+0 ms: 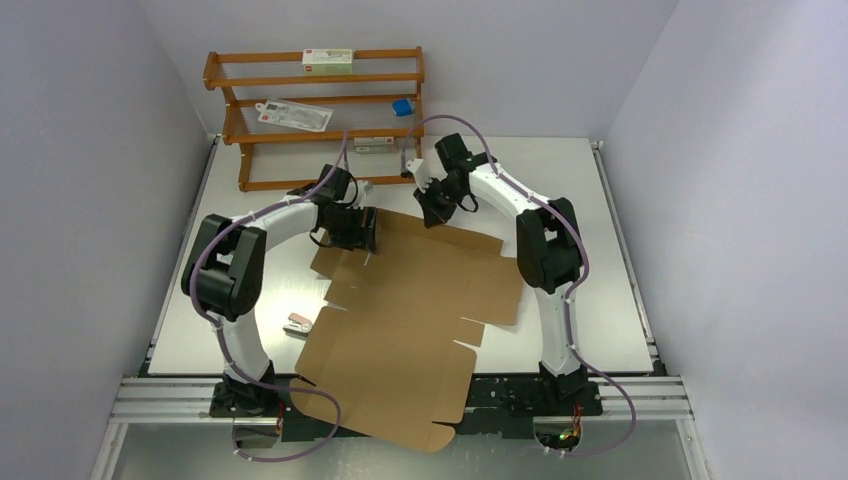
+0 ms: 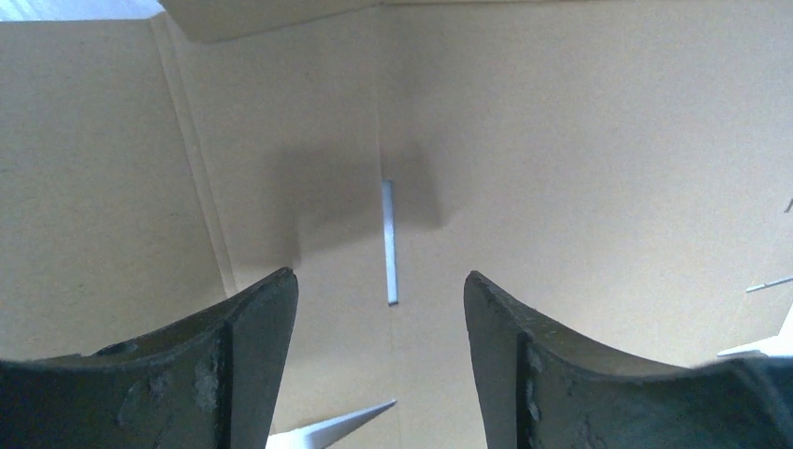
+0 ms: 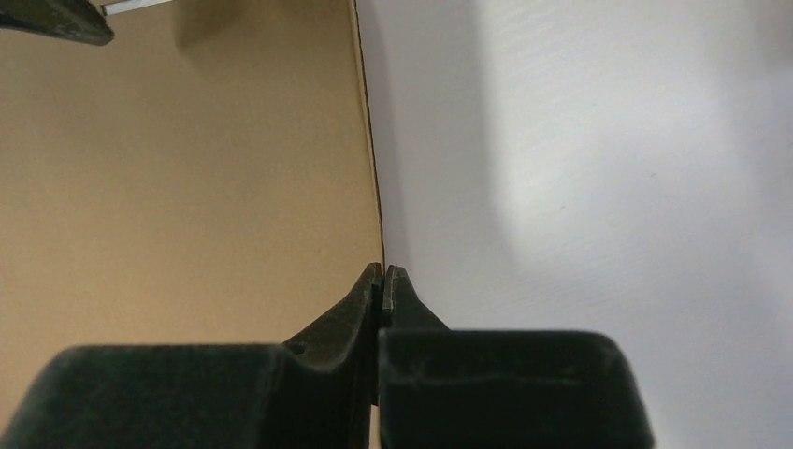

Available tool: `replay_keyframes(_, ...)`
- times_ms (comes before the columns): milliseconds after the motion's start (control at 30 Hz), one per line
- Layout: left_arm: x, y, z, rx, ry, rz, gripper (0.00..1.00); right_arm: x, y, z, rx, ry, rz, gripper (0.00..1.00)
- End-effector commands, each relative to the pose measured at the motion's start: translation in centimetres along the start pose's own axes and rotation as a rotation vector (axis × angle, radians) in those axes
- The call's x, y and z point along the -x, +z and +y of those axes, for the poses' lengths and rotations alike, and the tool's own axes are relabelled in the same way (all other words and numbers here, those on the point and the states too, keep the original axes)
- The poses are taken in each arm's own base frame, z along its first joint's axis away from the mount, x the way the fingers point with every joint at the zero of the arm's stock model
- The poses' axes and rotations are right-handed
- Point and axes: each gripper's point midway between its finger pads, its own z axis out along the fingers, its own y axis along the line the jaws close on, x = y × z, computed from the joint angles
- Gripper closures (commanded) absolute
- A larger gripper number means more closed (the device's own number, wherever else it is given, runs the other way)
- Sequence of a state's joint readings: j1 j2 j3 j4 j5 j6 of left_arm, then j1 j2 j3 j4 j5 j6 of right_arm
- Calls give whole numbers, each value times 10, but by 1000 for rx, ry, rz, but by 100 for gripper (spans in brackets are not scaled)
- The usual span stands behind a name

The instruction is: Fold the paper box

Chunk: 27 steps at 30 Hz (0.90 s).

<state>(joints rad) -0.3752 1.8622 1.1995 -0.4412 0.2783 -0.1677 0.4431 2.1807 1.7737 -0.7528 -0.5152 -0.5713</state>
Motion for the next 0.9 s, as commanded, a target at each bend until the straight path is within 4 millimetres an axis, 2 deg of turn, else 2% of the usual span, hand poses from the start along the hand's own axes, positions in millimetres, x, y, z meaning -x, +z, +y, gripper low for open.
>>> replay_keyframes(0, 29, -29, -2, 9, 30, -118, 29, 32, -24, -14, -118, -110, -13, 100)
replay_keyframes(200, 62, -78, 12, -35, -27, -309, 29, 42, -34, -24, -213, -192, 24, 100)
replay_keyframes(267, 69, -89, 12, -50, -28, -347, 28, 36, -31, -20, -170, -267, 65, 100)
replay_keyframes(333, 75, -96, 13, -73, -29, -374, 28, 37, -29, -23, -202, -290, 77, 100)
replay_keyframes(600, 98, -110, 10, -143, -15, -485, 27, 36, -42, -18, -246, -395, 44, 100)
replay_keyframes(867, 129, -106, 7, -179, 95, -607, 27, 40, -52, -10, -264, -436, -2, 100)
